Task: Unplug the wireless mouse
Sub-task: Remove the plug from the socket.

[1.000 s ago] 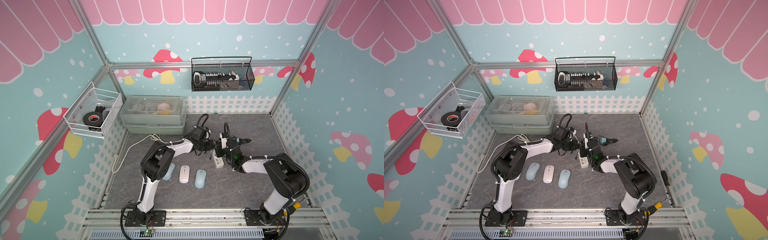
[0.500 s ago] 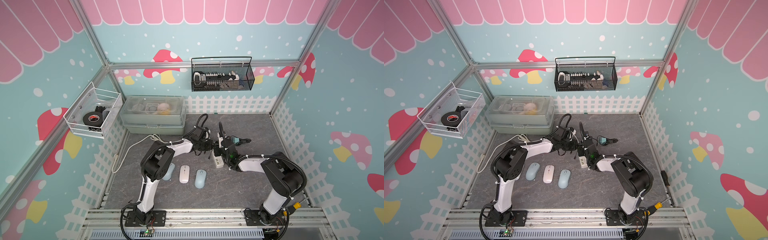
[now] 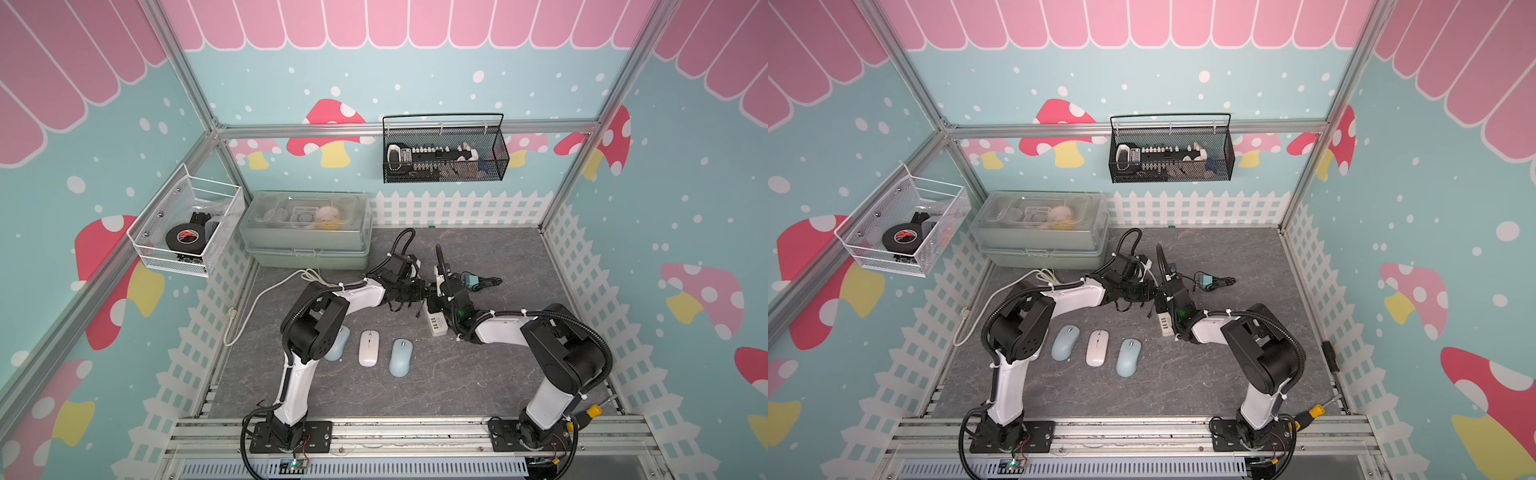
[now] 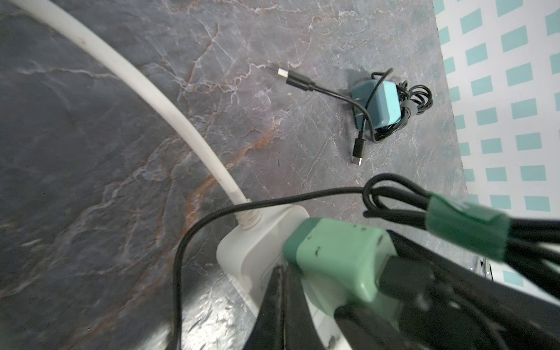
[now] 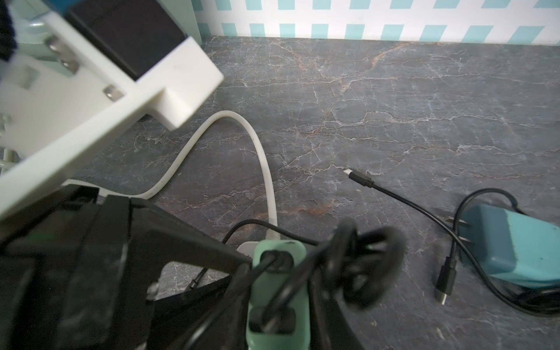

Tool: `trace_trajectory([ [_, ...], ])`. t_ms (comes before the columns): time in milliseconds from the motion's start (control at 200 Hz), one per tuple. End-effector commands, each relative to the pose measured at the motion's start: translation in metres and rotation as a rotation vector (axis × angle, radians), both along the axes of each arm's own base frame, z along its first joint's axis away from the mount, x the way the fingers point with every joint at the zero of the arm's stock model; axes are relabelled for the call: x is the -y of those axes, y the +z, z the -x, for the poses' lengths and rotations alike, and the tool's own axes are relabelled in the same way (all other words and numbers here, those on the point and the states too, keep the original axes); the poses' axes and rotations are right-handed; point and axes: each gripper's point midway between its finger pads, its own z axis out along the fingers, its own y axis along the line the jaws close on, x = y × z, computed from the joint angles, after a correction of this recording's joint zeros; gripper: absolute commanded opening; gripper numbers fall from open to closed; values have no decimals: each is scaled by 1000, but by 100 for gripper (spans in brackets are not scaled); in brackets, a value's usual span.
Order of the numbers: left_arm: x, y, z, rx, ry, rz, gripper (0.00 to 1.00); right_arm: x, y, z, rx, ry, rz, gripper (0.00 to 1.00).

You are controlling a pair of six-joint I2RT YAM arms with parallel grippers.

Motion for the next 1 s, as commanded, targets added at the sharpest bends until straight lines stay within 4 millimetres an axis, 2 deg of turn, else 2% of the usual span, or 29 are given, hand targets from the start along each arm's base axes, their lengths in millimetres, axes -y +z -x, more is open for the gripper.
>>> trace_trajectory([
  [0, -18, -28, 15, -86, 24, -75, 0, -1, -38, 17, -122, 32, 60, 14],
  [210, -18, -28, 14, -88, 27, -72, 0, 3, -40, 22, -135, 25, 58, 7],
  [335, -20, -30, 14, -92, 33, -73, 0, 4, -31, 21, -119, 14, 56, 2],
  [545, -20, -30, 14, -94, 35, -66, 0, -3, -13, 19, -118, 40, 37, 2],
  [600, -21, -31, 15, -97, 37, -65, 0, -3, -11, 20, -138, 34, 31, 7],
  [736, -22, -32, 15, -100, 38, -63, 0, -9, -11, 23, -172, 45, -10, 25],
  [996, -24, -32, 14, -102, 41, -63, 0, -3, -34, 30, -252, 11, 1, 33],
])
